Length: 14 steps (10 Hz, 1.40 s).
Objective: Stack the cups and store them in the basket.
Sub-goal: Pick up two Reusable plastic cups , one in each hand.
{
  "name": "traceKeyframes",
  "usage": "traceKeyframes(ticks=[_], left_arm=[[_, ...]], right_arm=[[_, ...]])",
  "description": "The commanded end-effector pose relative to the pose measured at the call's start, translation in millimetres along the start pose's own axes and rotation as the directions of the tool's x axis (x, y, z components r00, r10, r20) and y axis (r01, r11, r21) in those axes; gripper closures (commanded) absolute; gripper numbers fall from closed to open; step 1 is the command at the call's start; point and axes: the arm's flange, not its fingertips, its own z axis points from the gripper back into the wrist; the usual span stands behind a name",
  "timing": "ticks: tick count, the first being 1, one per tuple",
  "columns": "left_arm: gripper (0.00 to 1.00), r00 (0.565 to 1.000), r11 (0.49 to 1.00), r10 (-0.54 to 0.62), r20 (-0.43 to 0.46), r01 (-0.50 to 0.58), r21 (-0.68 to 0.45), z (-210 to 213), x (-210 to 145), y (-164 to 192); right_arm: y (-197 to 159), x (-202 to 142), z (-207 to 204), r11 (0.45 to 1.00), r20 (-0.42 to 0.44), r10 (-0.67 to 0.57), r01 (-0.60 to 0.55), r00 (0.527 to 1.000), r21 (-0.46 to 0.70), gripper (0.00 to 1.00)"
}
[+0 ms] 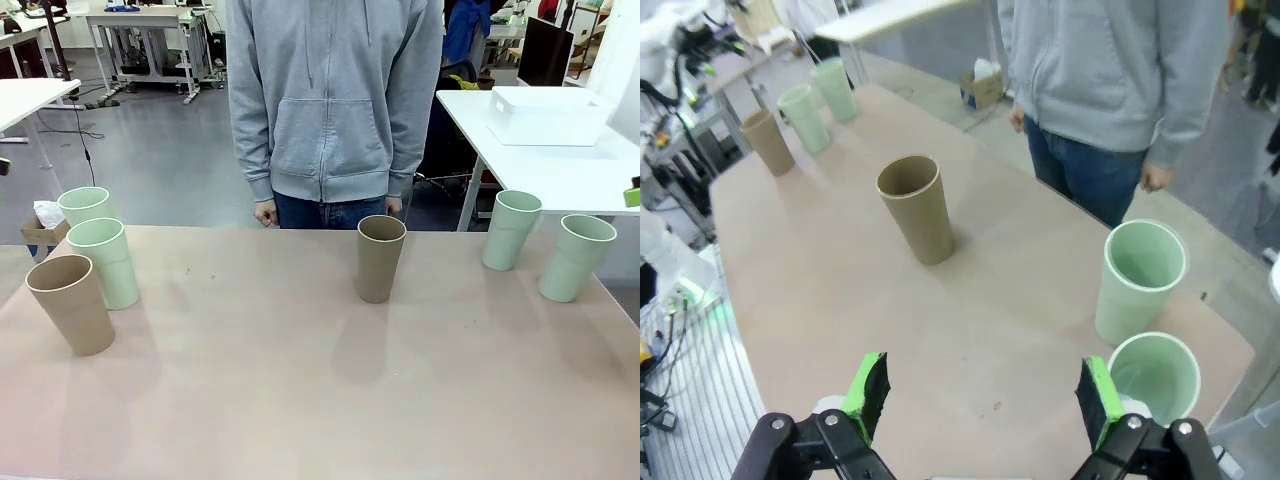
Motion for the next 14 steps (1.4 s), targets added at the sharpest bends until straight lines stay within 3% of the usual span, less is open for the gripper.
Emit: traceKeyframes(ticks=[1,3,6,7,9,11,12,14], left_arm=[[0.0,0.996,0.998,-0.048,0.069,0.051,-0.041,11.0,9.1,57.8],[0.0,0.987,0.988,-0.037,0.153,0.059,-0.139,12.8,2.3,110.2],[0.0,0.946,0.986,-0.109,0.304,0.141,-0.086,27.7,-29.3,172.4],[0.0,0.911,0.966,-0.203,0.36,0.246,-0.078,32.5,-44.4,188.8],[0.0,0.913,0.961,-0.145,0.382,0.223,-0.166,34.0,-78.1,215.9],[0.0,0.923,0.961,-0.092,0.373,0.18,-0.21,19.2,-95.3,217.7],[0.0,0.916,0.968,-0.136,0.378,0.204,-0.147,28.1,-94.0,206.1],[0.0,0.916,0.968,-0.136,0.378,0.204,-0.147,28.1,-94.0,206.1]], right_arm=[[-52.3,4.6,17.5,0.987,0.113,0.067,-0.082,0.991,0.137,0.0],[-99.7,-4.3,25.0,0.97,0.179,0.128,-0.16,0.975,0.18,0.0],[-158.8,-31.7,26.4,0.952,0.243,0.152,-0.208,0.958,0.223,0.0],[-174.5,-45.2,24.4,0.944,0.245,0.166,-0.226,0.955,0.241,0.0],[-204.5,-80.3,12.3,0.938,0.248,0.147,-0.215,0.957,0.274,0.0],[-209.7,-100.4,-5.2,0.933,0.285,0.135,-0.219,0.949,0.287,0.0],[-198.5,-97.3,3.6,0.942,0.232,0.118,-0.183,0.965,0.283,0.0],[-198.5,-97.3,3.6,0.942,0.232,0.118,-0.183,0.965,0.283,0.0]])
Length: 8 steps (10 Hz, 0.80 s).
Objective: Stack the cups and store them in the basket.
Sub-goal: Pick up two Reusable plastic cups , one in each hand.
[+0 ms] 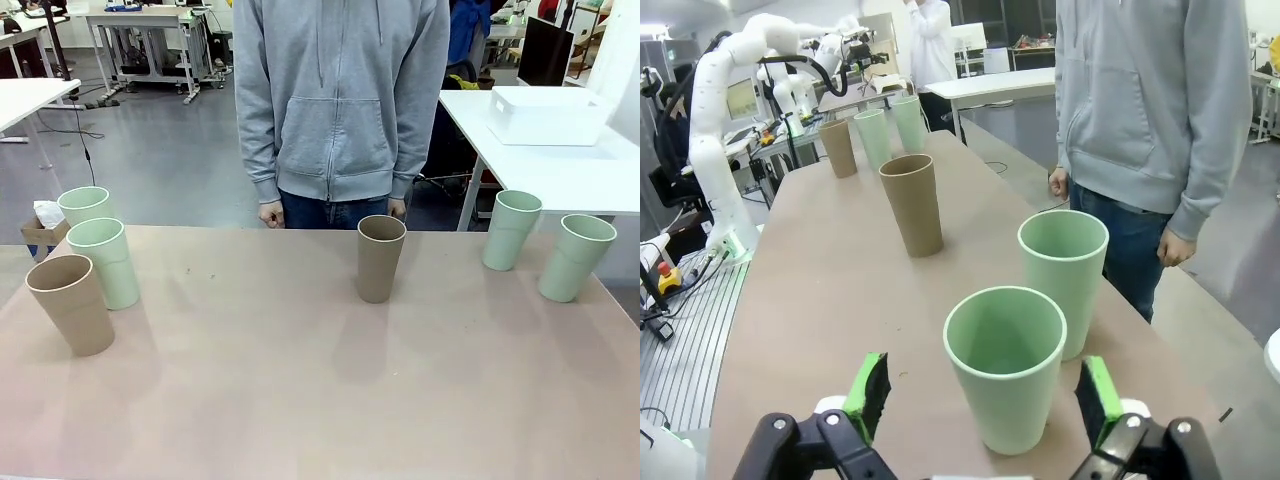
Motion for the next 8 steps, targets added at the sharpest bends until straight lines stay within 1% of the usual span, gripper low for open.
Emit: traceKeyframes(ticks=[1,3,4,5,6,7,8], left_arm=[[0.0,1.0,1.0,-0.003,-0.004,0.003,0.014,-1.7,7.5,-7.0],[0.0,1.0,1.0,-0.008,-0.002,0.008,0.004,2.1,5.1,-1.2],[0.0,1.0,1.0,0.01,0.026,-0.01,0.001,5.1,-9.7,24.1],[0.0,0.999,0.999,0.025,0.036,-0.024,-0.028,8.2,-22.5,43.1],[0.0,0.998,0.997,0.034,0.052,-0.031,-0.065,10.4,-34.3,55.0],[0.0,0.997,0.994,0.045,0.067,-0.038,-0.101,13.1,-46.3,62.6],[0.0,0.996,0.993,0.039,0.081,-0.03,-0.113,16.0,-55.4,67.5]], right_arm=[[7.0,8.3,-0.4,1.0,-0.012,-0.005,0.005,1.0,-0.005,0.0],[1.5,4.6,1.7,1.0,0.0,0.008,-0.008,1.0,-0.003,0.0],[-13.5,-6.2,-3.9,0.999,0.03,0.024,-0.025,0.999,0.048,0.0],[-21.5,-18.3,-8.6,0.995,0.061,0.036,-0.042,0.997,0.09,0.0],[-26.1,-27.6,-13.4,0.994,0.098,0.048,-0.058,0.994,0.097,0.0],[-30.3,-40.8,-18.8,0.995,0.117,0.046,-0.056,0.992,0.082,0.0],[-34.0,-55.3,-22.1,0.994,0.133,0.055,-0.066,0.99,0.083,0.0]])
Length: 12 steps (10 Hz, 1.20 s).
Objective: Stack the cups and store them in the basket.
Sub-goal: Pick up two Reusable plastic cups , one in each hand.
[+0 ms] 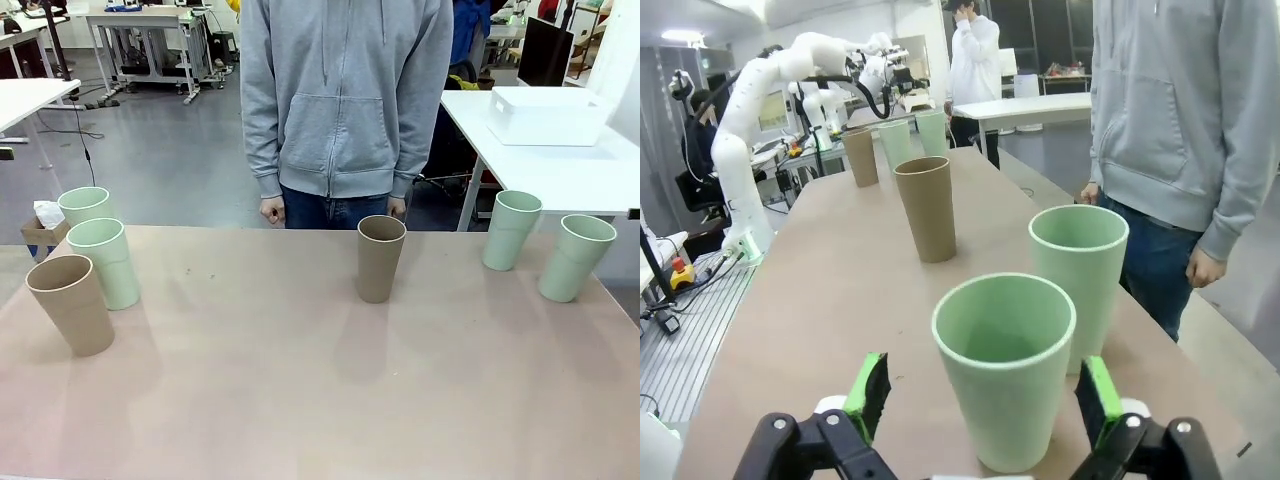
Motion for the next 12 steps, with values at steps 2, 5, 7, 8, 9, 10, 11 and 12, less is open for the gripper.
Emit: traceKeyframes(ticks=[2,5,7,8,9,10,11,12], left_arm=[[0.0,0.997,0.998,-0.011,0.075,0.015,-0.059,16.1,-7.8,30.6],[0.0,0.999,0.999,-0.015,0.032,0.017,-0.035,8.6,-14.7,11.8],[0.0,0.999,0.999,-0.015,0.032,0.017,-0.035,8.6,-14.7,11.8],[0.0,0.999,0.999,-0.015,0.032,0.017,-0.035,8.6,-14.7,11.8],[0.0,0.999,0.999,-0.015,0.032,0.017,-0.035,8.6,-14.7,11.8],[0.0,0.999,0.999,-0.015,0.032,0.017,-0.035,8.6,-14.7,11.8],[0.0,0.999,0.999,-0.013,0.044,0.015,-0.038,9.3,-18.0,18.3],[0.0,1.0,1.0,0.001,0.026,-0.001,0.002,-3.9,-35.7,30.8]], right_arm=[[-13.5,-34.0,4.4,0.998,0.068,0.068,-0.067,0.995,-0.013,0.0],[-6.6,-30.7,1.3,1.0,0.031,0.02,-0.019,0.999,-0.006,0.0],[-6.6,-30.7,1.3,1.0,0.031,0.02,-0.019,0.999,-0.006,0.0],[-6.6,-30.7,1.3,1.0,0.031,0.02,-0.019,0.999,-0.006,0.0],[-6.6,-30.7,1.3,1.0,0.031,0.02,-0.019,0.999,-0.006,0.0],[-6.6,-30.7,1.3,1.0,0.031,0.02,-0.019,0.999,-0.006,0.0],[-8.3,-34.8,1.8,1.0,0.036,0.03,-0.03,0.999,-0.009,0.0],[-15.1,-47.3,-7.3,0.999,0.055,0.051,-0.051,0.997,-0.014,0.0]])
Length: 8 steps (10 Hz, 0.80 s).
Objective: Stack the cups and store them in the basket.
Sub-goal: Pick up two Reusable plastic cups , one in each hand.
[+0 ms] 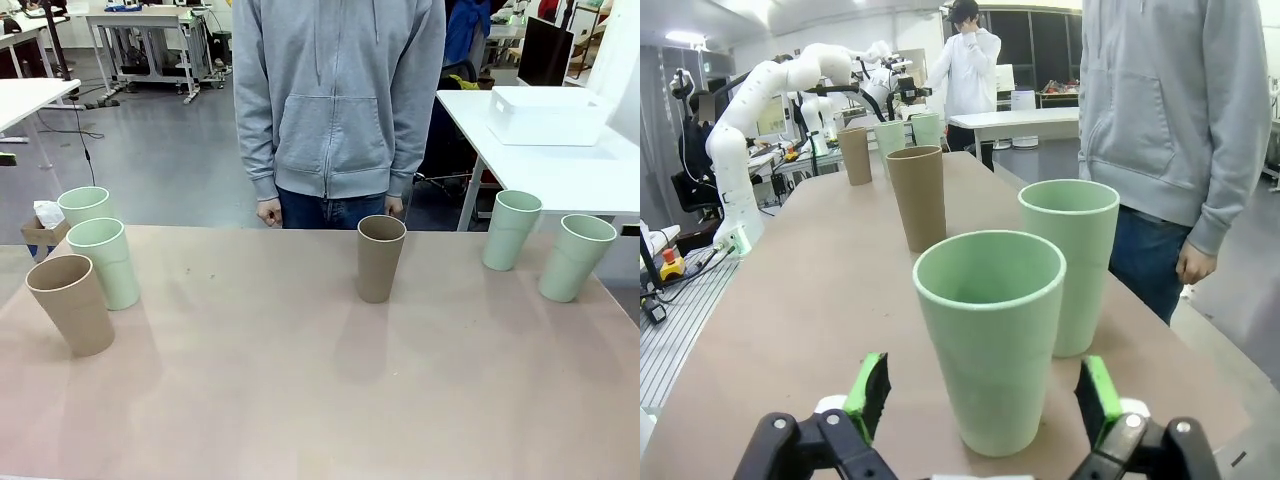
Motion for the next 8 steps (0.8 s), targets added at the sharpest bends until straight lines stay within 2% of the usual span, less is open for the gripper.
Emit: traceKeyframes(ticks=[1,5,8], left_arm=[[0.0,1.0,0.999,-0.003,-0.021,0.004,0.052,-20.3,-24.5,10.9],[0.0,1.0,0.996,-0.003,-0.007,0.004,0.088,-34.0,-70.8,14.4],[0.0,1.0,0.992,-0.027,0.003,0.027,0.125,-37.5,-90.7,15.6]], right_arm=[[-9.2,-17.0,-10.3,0.999,0.035,0.039,-0.039,0.999,-0.018,0.0],[-8.2,-39.8,-18.3,0.995,0.063,0.103,-0.101,0.993,-0.025,0.0],[-12.5,-49.7,-29.6,0.996,0.076,0.082,-0.079,0.994,-0.039,0.0]])
